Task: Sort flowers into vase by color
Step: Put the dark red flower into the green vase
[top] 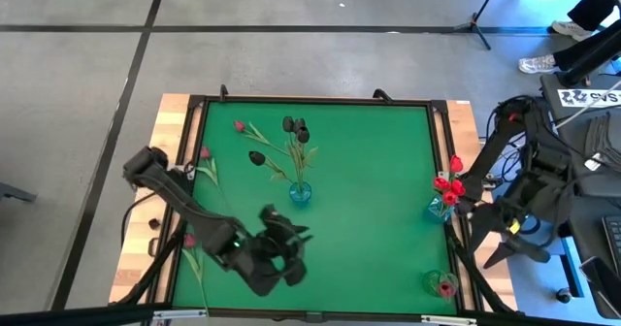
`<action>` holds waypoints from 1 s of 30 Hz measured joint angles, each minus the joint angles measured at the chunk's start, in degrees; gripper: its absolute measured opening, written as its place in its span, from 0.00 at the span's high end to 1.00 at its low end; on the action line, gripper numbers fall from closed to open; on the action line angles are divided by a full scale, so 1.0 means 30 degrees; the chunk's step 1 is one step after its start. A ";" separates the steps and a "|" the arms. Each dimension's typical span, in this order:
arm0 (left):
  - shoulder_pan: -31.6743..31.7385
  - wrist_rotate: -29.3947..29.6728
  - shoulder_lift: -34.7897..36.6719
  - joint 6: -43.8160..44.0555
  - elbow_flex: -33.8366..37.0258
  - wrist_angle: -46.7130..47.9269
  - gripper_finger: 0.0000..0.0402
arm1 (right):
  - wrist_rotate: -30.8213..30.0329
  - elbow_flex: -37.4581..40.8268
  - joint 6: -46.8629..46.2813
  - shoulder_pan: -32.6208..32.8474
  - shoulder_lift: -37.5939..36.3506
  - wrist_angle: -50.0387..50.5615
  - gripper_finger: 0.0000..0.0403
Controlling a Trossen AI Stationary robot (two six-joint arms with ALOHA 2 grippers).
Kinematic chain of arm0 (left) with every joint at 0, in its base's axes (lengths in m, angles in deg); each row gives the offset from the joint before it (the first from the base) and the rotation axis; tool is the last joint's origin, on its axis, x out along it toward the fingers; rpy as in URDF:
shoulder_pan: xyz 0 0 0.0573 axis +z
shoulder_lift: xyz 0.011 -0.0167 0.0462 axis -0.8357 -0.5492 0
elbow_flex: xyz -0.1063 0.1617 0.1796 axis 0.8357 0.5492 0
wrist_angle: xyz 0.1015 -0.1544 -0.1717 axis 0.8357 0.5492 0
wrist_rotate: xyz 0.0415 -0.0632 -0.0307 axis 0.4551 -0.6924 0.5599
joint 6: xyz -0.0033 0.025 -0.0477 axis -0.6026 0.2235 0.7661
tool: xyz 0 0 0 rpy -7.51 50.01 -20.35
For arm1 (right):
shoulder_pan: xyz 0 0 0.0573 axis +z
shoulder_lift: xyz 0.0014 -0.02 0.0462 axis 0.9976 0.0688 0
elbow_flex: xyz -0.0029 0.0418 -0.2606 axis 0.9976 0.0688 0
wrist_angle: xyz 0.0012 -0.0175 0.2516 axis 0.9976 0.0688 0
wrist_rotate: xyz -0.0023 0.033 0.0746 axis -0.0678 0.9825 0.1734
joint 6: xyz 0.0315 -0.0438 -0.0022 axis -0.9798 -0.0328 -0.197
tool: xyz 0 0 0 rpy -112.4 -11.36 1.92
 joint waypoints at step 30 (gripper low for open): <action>0.5316 -0.9095 0.0629 2.7329 1.3566 1.2685 0.77 | -0.6332 -0.3114 0.5231 0.0000 0.0512 0.0733 0.57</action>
